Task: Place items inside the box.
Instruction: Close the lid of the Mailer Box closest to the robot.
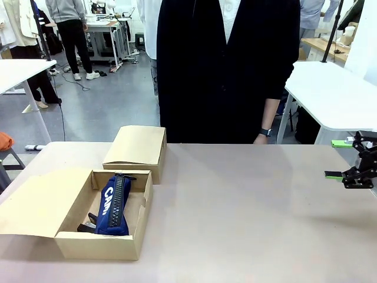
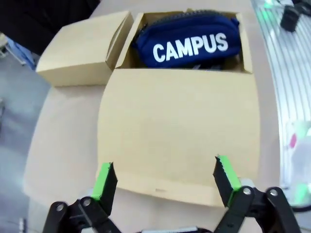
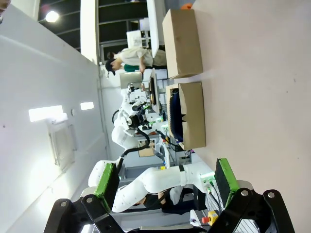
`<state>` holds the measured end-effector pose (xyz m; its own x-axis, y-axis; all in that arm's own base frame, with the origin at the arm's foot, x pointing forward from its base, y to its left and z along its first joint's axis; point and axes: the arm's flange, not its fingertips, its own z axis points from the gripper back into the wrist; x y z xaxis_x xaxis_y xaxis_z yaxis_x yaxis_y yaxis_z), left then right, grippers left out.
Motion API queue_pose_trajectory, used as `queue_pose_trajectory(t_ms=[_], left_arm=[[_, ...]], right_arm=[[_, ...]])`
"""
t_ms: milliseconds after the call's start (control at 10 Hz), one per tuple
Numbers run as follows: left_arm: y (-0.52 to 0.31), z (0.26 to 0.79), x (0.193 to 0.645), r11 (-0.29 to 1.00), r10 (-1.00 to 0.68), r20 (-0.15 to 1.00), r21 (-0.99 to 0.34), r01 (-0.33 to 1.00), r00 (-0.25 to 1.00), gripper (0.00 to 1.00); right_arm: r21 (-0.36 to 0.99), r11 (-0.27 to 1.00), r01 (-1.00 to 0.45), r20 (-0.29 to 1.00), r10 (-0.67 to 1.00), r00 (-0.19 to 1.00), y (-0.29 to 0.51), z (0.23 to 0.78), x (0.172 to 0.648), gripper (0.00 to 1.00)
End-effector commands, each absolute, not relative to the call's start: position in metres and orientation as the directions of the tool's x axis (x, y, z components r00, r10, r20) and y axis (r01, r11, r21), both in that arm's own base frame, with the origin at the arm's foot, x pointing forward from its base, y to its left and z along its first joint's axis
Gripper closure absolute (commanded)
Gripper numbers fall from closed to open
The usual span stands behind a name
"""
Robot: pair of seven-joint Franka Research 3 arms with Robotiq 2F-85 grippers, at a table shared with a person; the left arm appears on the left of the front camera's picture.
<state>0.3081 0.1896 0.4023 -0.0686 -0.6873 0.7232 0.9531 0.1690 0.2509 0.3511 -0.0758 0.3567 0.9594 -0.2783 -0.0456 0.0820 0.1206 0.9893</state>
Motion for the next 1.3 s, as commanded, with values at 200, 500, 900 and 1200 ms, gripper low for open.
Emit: queue_pose_trajectory(t_ms=[200, 500, 900, 1200], left_arm=[[0.225, 0.344, 0.354, 0.137, -0.847, 0.532, 0.232, 0.963, -0.007, 0.00], [0.227, 0.295, 0.375, 0.209, -0.820, 0.564, 0.135, 0.969, 0.098, 0.00], [0.210, 0.259, 0.379, 0.206, -0.708, 0.697, 0.051, 0.977, 0.113, 0.00], [0.181, 0.268, 0.374, 0.162, -0.543, 0.839, 0.078, 0.984, 0.023, 0.00]], right_arm=[[0.989, 0.116, 0.089, -0.054, -0.273, 0.961, -0.077, 0.361, 0.349, 0.00], [0.989, 0.116, 0.089, -0.054, -0.273, 0.961, -0.077, 0.361, 0.349, 0.00], [0.989, 0.116, 0.089, -0.054, -0.273, 0.961, -0.077, 0.361, 0.349, 0.00], [0.989, 0.116, 0.089, -0.054, -0.273, 0.961, -0.077, 0.361, 0.349, 0.00]])
